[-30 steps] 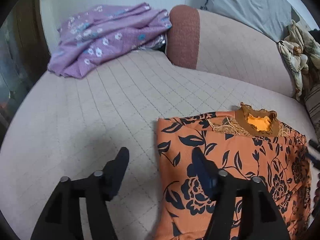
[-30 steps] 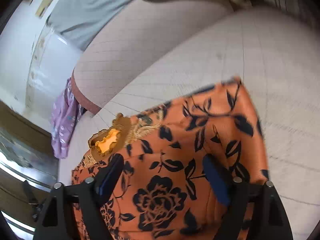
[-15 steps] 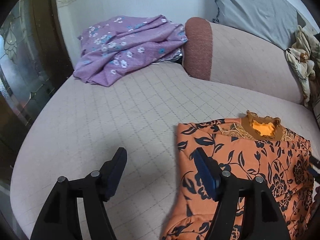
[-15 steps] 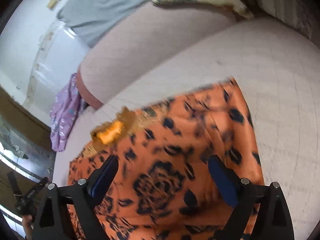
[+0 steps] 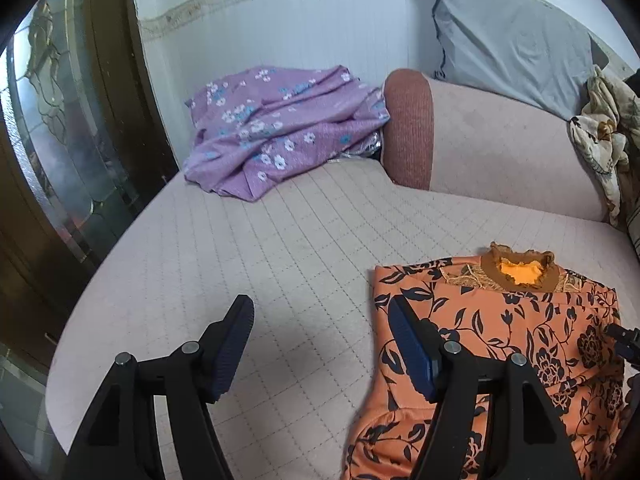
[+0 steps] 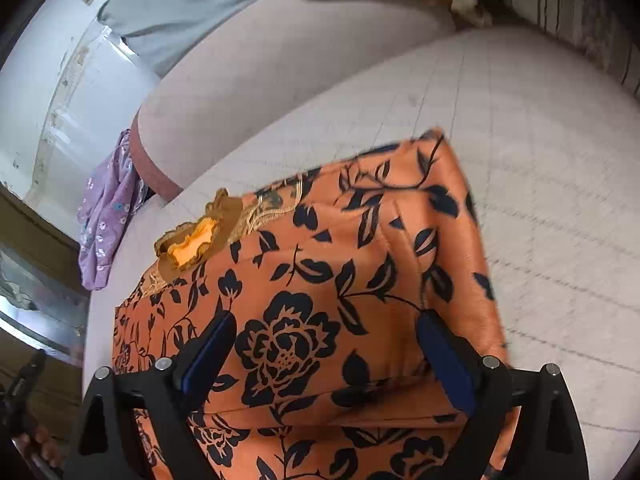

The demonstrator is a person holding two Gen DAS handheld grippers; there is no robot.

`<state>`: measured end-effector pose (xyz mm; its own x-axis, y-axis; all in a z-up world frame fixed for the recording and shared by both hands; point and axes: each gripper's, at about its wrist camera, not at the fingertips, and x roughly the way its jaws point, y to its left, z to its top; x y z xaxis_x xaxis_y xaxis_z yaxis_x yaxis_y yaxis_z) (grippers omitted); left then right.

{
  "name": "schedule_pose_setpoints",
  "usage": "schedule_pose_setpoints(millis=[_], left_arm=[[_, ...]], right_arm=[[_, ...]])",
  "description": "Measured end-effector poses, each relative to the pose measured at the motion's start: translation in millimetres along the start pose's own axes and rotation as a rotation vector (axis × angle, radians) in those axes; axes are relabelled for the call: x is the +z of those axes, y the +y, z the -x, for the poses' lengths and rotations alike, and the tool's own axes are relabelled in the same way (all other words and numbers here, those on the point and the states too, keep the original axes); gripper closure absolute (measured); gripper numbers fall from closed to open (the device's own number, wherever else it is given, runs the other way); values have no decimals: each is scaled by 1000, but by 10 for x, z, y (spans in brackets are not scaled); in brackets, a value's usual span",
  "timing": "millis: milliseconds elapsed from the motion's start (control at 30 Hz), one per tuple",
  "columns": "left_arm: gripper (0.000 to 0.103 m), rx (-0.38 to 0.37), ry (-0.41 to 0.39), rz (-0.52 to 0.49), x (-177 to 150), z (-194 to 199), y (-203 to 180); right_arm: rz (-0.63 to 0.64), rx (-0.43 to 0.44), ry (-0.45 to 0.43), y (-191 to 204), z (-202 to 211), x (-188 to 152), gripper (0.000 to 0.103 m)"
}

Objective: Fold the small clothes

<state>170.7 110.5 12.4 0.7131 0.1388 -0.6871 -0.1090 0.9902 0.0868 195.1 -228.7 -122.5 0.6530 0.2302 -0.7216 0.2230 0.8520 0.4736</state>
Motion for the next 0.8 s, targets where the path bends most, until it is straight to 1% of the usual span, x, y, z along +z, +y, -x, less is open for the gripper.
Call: schedule_pose_setpoints(millis=[67, 167, 333, 600, 700, 767, 800], left_arm=[[33, 11, -13, 1, -3, 98, 13], [32, 15, -28, 1, -16, 229, 28], [32, 15, -47, 10, -59, 455, 71], [31, 23, -59, 14, -172, 766, 86], [24, 13, -54, 24, -268, 872, 109], [17, -6, -36, 37, -439, 916, 139], [13, -23, -12, 40, -586, 905, 155]], right_arm=[[2, 23, -13, 41, 95, -11, 10], [35, 32, -36, 138, 266, -88, 10], [61, 53, -23, 184, 450, -352, 10], [35, 54, 10, -74, 735, -888, 10], [30, 49, 2, -167, 904, -1039, 10], [48, 39, 0, -215, 1059, -1152, 10], [62, 34, 4, -239, 1120, -1198, 10]])
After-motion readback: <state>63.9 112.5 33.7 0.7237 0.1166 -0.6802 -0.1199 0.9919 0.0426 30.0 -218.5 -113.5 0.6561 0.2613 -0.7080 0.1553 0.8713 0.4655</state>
